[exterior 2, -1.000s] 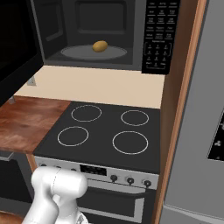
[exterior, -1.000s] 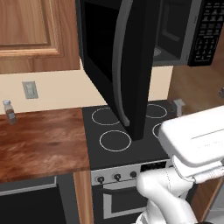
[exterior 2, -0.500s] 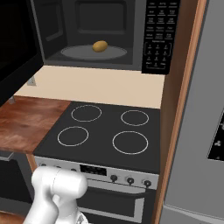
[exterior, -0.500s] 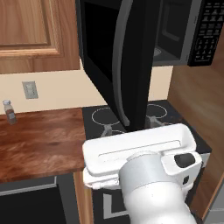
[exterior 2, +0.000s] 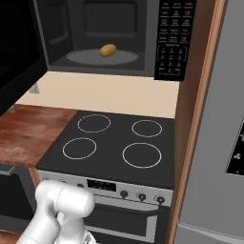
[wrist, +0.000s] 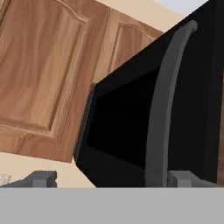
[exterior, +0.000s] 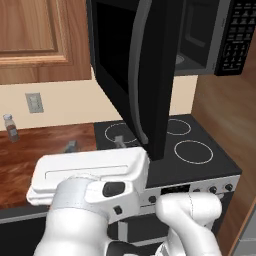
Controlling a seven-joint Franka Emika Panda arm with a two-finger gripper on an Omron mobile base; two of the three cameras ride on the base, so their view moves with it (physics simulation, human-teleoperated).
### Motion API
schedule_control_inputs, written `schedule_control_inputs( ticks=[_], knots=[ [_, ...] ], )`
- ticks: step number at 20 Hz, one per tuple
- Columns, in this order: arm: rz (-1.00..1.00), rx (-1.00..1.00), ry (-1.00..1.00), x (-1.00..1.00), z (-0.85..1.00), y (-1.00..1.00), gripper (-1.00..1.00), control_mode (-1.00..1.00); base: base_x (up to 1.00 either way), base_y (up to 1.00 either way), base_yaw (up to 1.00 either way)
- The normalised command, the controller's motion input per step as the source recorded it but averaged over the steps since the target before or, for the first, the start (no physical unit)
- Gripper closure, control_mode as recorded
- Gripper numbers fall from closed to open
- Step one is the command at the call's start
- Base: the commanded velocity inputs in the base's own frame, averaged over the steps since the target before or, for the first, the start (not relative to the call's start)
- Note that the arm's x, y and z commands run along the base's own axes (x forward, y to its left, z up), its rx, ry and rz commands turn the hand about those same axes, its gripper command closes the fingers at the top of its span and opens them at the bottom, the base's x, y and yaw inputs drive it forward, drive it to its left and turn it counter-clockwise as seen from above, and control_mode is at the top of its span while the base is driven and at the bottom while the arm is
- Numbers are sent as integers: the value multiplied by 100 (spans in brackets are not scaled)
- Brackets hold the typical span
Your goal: Close the microwave door.
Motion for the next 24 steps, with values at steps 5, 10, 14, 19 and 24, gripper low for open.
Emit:
schedule_control_inputs(
  ticks=[5, 10, 14, 19, 24],
  knots=[
    [-35, -4, 0, 46, -28, 4, -100, -100, 0, 0, 0],
    [-32, -3, 1, 79, -1, -21, -100, -100, 0, 0, 0],
    [-27, -5, 3, 99, 0, -35, -100, -100, 0, 0, 0],
    [-24, -2, 1, 68, 0, -51, -100, -100, 0, 0, 0],
    [-25, 0, 0, 42, 0, -82, -100, -100, 0, 0, 0]
  ],
)
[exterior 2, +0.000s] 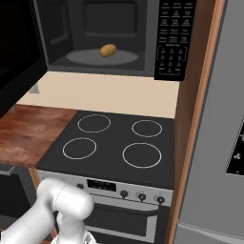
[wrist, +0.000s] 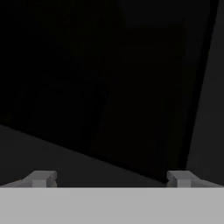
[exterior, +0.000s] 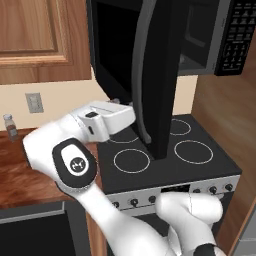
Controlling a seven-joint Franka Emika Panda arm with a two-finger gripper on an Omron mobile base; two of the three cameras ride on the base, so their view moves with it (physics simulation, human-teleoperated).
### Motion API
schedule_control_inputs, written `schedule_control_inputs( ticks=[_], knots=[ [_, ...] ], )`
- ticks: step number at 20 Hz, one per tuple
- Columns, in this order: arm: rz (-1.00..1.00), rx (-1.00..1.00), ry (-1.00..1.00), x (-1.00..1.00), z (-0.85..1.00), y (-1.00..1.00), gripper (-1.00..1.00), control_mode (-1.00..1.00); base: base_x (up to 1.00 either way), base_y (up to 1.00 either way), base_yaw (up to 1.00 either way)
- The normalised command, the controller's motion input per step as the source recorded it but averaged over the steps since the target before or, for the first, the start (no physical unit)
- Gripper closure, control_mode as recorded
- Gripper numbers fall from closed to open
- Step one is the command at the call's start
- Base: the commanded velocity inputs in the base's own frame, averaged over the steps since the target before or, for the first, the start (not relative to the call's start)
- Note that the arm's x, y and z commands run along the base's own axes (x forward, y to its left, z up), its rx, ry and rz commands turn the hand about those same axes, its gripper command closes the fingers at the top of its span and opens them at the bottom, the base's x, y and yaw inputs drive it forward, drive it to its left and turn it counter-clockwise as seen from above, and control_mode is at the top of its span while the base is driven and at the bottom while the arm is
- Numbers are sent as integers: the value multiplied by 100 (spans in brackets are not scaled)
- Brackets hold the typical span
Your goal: Close the microwave door.
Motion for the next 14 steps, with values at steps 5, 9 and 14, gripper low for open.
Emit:
schedule_control_inputs(
  ticks=[5, 9, 14],
  knots=[
    [-24, 0, 0, 50, 0, -100, -100, -100, 0, 0, 0],
    [-21, 0, 0, 55, 0, -100, -100, -100, 0, 0, 0],
    [-14, 0, -2, 62, 0, -100, -100, -100, 0, 0, 0]
  ],
)
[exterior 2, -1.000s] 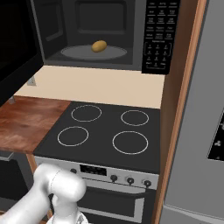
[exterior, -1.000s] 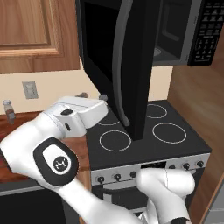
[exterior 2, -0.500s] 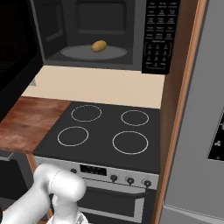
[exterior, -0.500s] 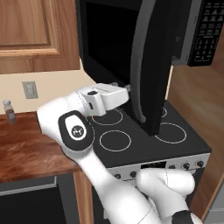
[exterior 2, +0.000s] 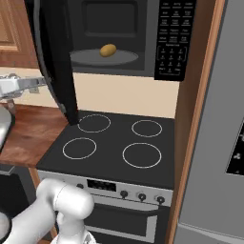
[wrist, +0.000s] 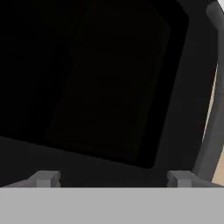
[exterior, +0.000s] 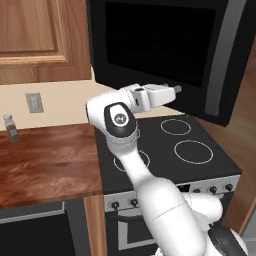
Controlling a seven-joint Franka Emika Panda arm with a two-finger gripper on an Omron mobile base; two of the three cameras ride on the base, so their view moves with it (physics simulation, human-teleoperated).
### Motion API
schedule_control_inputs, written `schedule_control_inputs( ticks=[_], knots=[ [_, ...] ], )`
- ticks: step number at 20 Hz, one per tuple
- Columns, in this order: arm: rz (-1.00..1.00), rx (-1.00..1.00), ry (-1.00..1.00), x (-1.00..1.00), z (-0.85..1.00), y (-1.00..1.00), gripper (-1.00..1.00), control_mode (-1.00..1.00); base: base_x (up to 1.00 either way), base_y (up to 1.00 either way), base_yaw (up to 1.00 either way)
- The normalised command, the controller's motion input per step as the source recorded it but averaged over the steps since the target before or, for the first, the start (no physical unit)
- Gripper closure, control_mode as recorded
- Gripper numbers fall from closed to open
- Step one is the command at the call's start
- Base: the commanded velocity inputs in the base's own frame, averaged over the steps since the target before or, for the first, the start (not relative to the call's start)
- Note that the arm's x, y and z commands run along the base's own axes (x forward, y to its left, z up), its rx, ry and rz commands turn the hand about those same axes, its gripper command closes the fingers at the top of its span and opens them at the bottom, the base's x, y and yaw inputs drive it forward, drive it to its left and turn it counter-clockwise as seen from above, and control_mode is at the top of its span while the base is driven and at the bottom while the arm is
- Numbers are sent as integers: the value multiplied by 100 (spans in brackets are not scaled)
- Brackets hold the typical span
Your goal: Close the microwave door.
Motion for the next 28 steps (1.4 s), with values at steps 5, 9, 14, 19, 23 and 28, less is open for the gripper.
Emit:
schedule_control_inputs(
  ticks=[5, 9, 14, 19, 23, 28],
  knots=[
    [-3, 3, -13, 53, 9, -100, -100, -100, 0, 0, 0],
    [1, 14, -20, 36, 28, -100, -100, -100, 0, 0, 0],
    [16, 21, -11, 58, 7, -89, -100, -100, 0, 0, 0],
    [37, 19, -1, 90, 0, -53, -100, -100, 0, 0, 0],
    [46, 6, 6, 85, 0, -13, -100, -100, 0, 0, 0],
    [51, 1, 8, 85, 3, 0, -100, -100, 0, 0, 0]
  ],
)
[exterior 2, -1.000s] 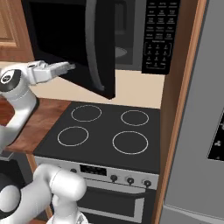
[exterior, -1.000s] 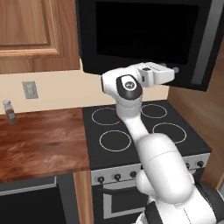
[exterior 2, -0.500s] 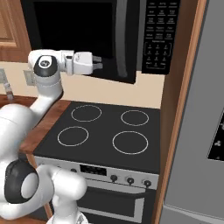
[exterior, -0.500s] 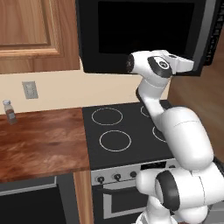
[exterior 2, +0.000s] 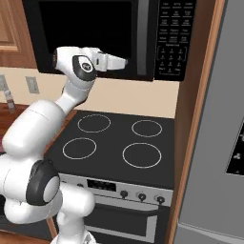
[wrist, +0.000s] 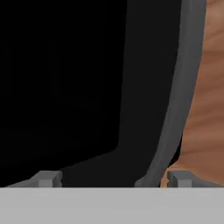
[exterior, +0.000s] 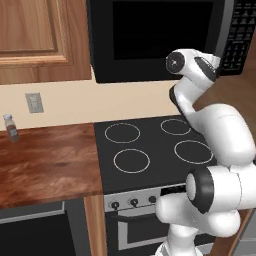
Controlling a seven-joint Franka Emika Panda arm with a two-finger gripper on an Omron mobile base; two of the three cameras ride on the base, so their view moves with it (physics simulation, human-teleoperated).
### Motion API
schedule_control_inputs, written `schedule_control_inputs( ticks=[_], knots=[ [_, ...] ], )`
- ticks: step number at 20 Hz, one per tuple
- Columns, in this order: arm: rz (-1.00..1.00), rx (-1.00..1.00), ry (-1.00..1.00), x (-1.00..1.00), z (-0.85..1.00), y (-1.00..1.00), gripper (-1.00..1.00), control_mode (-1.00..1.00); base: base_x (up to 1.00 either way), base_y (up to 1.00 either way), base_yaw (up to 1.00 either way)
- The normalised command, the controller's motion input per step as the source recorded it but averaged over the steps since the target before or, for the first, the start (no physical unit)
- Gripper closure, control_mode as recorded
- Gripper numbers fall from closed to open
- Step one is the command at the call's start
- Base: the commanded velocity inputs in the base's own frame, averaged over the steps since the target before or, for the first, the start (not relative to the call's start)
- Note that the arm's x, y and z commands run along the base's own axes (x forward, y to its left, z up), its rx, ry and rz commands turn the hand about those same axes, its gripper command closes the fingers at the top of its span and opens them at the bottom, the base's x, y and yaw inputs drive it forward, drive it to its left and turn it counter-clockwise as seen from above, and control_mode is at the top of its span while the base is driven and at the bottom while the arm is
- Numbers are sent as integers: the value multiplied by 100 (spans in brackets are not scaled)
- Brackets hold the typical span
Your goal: Close the microwave door.
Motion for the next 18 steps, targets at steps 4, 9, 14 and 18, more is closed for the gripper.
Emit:
schedule_control_inputs(
  ticks=[4, 9, 14, 18],
  knots=[
    [51, 1, 4, 72, 0, 0, -100, -100, 0, 0, 0],
    [44, 2, 0, 73, 0, 0, -100, -100, 0, 0, 0],
    [34, 1, 0, 54, 0, 0, -100, -100, 0, 0, 0],
    [18, 0, 0, 22, 0, 0, -100, -100, 0, 0, 0]
  ],
)
